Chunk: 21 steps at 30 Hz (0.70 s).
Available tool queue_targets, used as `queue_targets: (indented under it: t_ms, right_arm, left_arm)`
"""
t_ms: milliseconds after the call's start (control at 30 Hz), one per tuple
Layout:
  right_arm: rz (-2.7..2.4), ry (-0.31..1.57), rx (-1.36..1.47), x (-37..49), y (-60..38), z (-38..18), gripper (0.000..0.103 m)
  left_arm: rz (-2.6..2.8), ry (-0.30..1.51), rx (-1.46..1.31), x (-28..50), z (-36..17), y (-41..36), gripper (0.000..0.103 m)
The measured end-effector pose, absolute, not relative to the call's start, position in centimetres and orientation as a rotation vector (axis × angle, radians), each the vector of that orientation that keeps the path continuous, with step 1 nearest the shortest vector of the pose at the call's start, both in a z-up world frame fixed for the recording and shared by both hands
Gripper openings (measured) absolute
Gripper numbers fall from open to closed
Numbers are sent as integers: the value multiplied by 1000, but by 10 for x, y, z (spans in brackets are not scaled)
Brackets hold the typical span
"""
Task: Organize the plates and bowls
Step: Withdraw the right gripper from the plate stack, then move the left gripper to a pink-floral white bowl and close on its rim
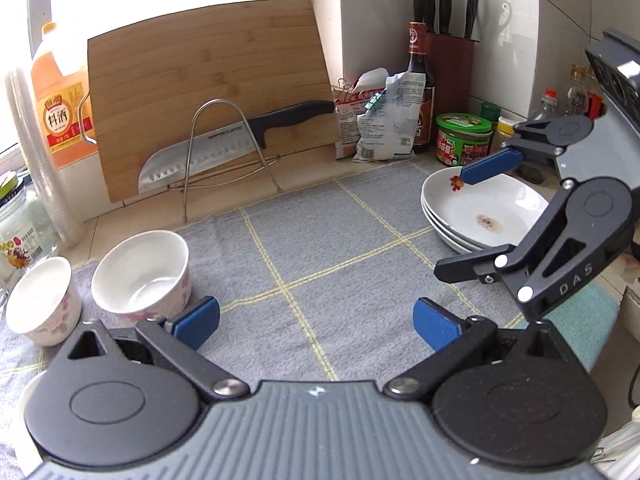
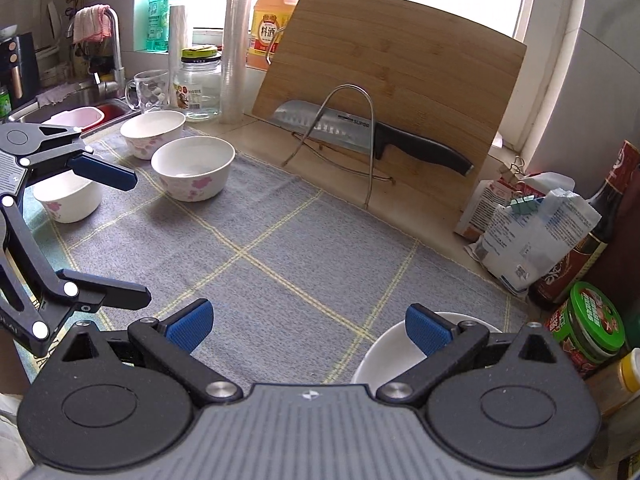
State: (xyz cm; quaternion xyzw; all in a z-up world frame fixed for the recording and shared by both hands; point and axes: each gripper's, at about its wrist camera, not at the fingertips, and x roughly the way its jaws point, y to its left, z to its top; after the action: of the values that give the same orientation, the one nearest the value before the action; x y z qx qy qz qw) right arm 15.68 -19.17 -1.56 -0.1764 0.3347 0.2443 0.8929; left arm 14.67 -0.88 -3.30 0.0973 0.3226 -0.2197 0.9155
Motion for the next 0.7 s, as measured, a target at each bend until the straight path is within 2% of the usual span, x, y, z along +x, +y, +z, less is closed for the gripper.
queue_targets:
  t_ms: [333, 700]
  right_arm:
    - [503, 716, -238, 104, -109, -52, 103]
    - [518, 717, -249, 76, -22, -82, 103]
  left_arm:
    - [-527, 652, 278, 133, -28, 65, 102]
    - [-539, 708, 342, 135, -34, 139, 102]
